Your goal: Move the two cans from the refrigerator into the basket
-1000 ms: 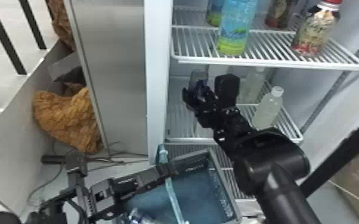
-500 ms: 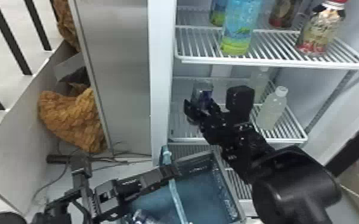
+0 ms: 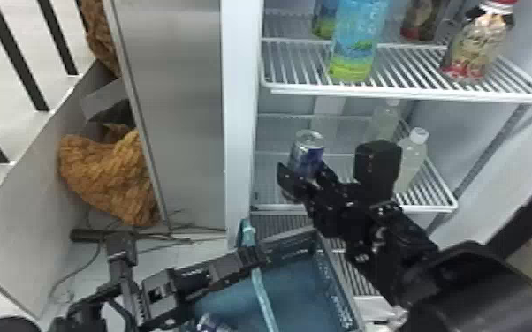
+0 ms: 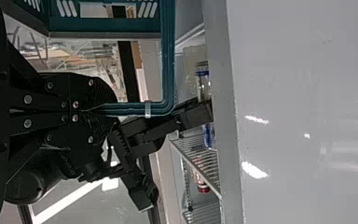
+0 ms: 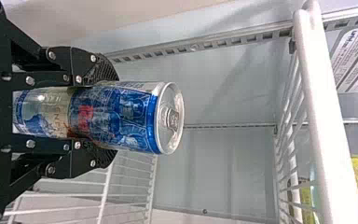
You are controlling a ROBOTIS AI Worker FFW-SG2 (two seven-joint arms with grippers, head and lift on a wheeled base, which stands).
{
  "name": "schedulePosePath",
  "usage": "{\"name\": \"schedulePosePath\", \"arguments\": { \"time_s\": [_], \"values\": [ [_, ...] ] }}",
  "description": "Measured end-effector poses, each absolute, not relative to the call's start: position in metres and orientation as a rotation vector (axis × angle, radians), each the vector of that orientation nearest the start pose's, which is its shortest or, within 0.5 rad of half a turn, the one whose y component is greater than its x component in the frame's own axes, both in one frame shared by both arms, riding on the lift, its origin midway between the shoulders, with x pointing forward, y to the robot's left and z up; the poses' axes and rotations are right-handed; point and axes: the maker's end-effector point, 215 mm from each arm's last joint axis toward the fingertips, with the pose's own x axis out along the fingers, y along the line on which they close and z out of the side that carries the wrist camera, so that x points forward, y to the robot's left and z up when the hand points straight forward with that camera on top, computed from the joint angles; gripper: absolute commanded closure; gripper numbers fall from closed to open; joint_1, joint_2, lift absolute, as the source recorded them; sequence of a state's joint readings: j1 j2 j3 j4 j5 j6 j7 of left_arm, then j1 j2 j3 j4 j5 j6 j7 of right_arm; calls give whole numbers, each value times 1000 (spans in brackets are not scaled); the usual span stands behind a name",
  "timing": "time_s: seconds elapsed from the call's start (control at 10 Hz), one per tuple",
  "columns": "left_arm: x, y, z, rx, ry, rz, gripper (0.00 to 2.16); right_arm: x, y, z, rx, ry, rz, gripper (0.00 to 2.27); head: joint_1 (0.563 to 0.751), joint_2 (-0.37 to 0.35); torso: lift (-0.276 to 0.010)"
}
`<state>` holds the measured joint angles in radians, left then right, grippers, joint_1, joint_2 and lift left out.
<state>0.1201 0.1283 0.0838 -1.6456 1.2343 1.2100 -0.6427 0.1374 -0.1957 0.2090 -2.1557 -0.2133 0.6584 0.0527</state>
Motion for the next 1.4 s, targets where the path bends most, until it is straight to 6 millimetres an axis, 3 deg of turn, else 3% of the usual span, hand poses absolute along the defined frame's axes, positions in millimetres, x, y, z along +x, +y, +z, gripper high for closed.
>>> {"name": "schedulePosePath", "arguments": {
  "time_s": [0.4,0.8,1.1,1.3,1.4],
  "values": [
    [368,27,-350,-1351,732,-1096,1210,456,-122,-304,-7,306,388,1279,695,-130,-219],
    [369,29,-350,-1346,731,-1094,1210,402,-125,-302,12,366,424,1279,695,-141,-219],
    [369,30,-351,-1347,732,-1092,1210,369,-136,-322,24,454,412,1279,695,-163,-219],
    [369,30,-351,-1349,730,-1093,1210,354,-130,-344,44,520,428,1234,695,-160,-219],
    [369,30,-351,-1349,730,-1094,1210,348,-122,-354,57,549,452,961,695,-155,-219]
  ]
}}
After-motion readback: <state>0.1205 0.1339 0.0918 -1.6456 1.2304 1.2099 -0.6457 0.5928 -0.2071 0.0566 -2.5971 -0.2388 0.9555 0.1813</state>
